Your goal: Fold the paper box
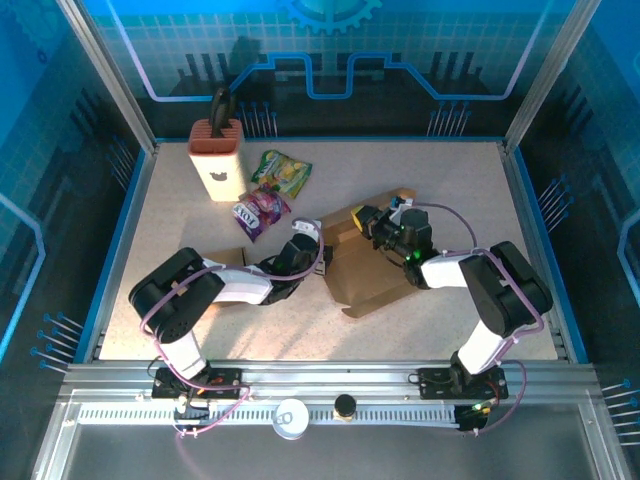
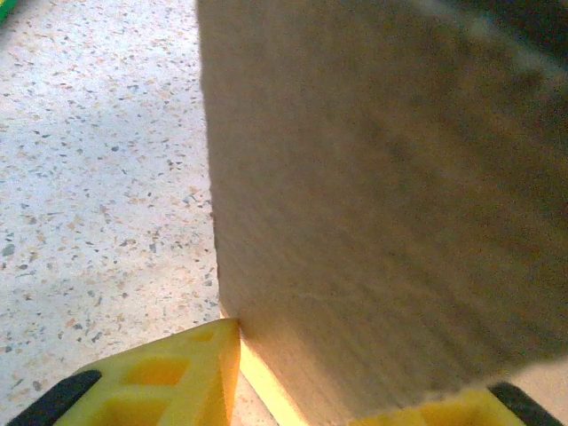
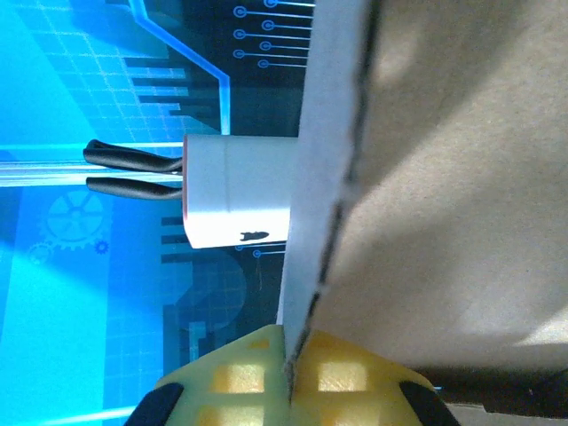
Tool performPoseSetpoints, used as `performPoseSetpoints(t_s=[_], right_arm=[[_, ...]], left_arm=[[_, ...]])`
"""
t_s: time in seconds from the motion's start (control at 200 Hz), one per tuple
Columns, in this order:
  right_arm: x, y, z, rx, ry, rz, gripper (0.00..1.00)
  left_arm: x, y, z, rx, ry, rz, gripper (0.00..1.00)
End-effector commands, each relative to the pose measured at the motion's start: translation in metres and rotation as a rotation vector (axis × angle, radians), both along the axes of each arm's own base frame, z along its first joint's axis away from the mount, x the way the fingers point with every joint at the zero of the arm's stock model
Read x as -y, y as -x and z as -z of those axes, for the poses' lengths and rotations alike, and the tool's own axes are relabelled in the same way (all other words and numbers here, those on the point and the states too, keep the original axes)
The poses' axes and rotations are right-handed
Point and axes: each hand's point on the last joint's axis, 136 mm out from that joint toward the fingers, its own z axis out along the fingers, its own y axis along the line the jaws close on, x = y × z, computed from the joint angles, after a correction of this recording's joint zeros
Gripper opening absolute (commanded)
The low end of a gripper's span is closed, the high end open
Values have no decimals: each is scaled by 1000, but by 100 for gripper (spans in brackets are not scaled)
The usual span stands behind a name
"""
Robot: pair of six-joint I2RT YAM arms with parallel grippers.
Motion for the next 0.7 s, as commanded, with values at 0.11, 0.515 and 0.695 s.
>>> performPoseSetpoints(t_s=[0.11,0.515,0.695], right_arm=[[-6,14,23,-35,36,5,0],[-12,15,28,-55,15,-3,0],[-12,17,30,-63,17,4,0]], left_arm=[[-1,-14,-9,36,17,-81,34],[4,-19,-11,48,-26,-150,17],[-4,-21,-10,41,-25,-254,11]])
